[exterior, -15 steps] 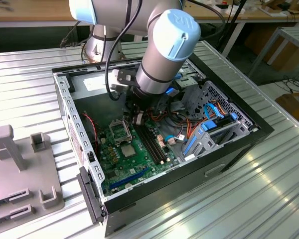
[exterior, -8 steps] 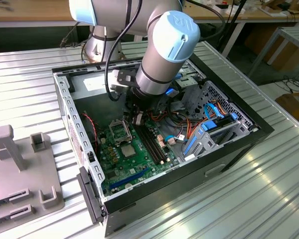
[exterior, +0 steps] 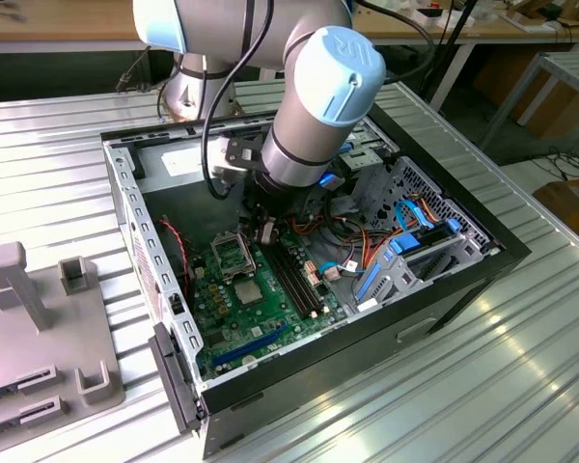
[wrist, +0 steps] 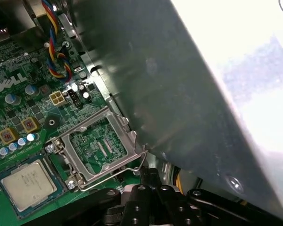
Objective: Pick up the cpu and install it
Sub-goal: 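Close the cpu cover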
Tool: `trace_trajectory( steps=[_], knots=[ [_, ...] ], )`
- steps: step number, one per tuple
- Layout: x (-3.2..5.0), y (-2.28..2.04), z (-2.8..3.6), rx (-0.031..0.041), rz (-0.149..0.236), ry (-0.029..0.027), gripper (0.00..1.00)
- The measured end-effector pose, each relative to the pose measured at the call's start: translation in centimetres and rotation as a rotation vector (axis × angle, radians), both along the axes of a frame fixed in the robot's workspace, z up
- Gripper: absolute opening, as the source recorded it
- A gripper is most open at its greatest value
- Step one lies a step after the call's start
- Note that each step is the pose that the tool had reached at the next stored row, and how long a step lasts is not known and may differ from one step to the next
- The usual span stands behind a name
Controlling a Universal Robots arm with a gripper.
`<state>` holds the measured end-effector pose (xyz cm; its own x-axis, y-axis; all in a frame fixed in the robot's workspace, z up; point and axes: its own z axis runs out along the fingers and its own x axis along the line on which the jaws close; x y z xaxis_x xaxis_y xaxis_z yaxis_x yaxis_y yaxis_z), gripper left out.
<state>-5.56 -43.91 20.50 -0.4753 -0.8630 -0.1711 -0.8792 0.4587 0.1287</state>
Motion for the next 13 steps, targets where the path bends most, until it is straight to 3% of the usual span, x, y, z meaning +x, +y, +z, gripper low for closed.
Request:
trace_trajectory(
  steps=[13],
  knots=[
    [-0.18, 0.01, -0.5, 0.016, 0.0, -0.0001, 0.11]
  ],
)
